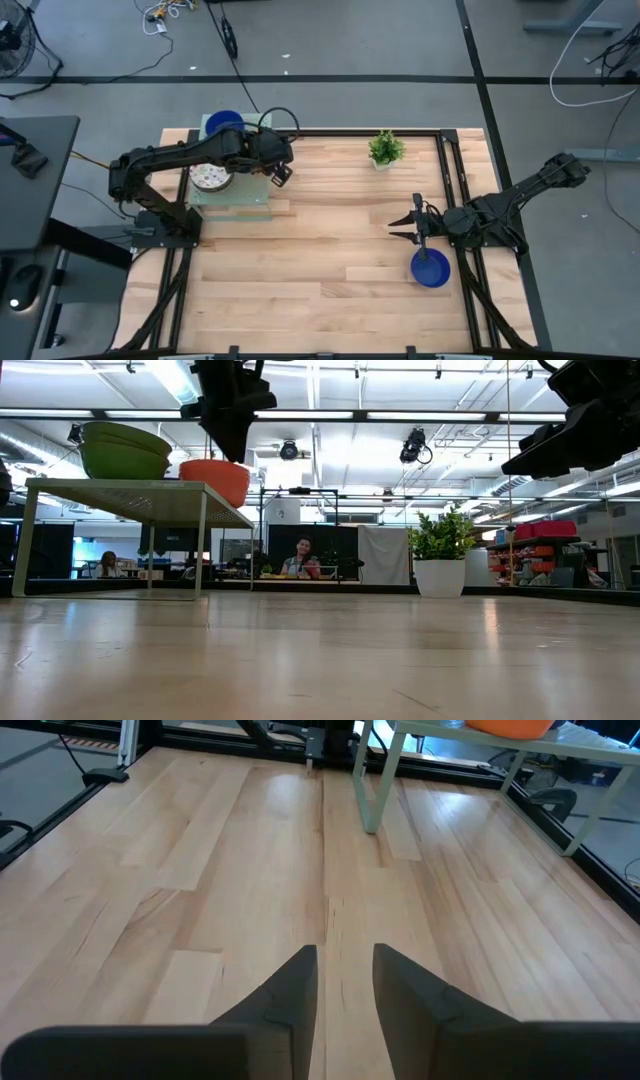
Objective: Pick & Place Mini bowls
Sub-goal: Stack the orange bowl on the orange bowls on the shelf, then stack the blue bowl on the blue bowls on the shelf
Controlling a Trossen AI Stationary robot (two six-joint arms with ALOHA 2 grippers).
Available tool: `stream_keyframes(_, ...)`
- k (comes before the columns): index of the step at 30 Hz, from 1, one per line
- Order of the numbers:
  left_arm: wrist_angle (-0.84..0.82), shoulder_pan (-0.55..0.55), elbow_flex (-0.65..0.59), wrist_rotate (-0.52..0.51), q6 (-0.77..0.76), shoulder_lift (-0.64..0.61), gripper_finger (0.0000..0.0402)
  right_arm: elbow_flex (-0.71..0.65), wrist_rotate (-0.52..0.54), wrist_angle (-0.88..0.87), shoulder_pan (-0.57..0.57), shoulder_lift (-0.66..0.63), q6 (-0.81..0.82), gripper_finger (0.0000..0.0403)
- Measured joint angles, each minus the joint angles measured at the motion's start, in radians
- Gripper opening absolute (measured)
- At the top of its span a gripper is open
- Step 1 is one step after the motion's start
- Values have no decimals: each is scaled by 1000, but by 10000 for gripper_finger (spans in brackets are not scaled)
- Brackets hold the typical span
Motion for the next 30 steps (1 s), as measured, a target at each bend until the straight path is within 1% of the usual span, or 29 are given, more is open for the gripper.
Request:
stream_keyframes(4, -1, 0, 0, 1, 19, -16, 137, 0, 0, 0, 0, 0, 0, 102)
stream_keyframes(7, 3, -6, 0, -3, 18, -49, 151, 0, 0, 0, 0, 0, 0, 102)
stream_keyframes(10, 45, -33, 0, -41, 17, -79, 151, 0, 0, -1, 0, 0, 0, 102)
stream_keyframes(14, 179, -117, 1, -59, 59, -85, 131, 0, 0, -1, 0, 0, -1, 102)
stream_keyframes(18, 379, -242, -3, -78, 170, -47, 104, 0, 0, -1, 0, 0, -1, 102)
stream_keyframes(21, 575, -337, -47, -98, 269, -8, 85, 0, 0, 0, 0, 1, 0, 102)
stream_keyframes(25, 890, -439, -167, -97, 360, 56, 68, -1, -4, 8, 0, 11, 2, 102)
stream_keyframes(28, 1127, -492, -277, -90, 390, 122, 61, -1, -7, 15, 0, 21, 5, 102)
stream_keyframes(30, 1250, -518, -335, -82, 397, 168, 58, -1, -10, 26, 0, 32, 37, 102)
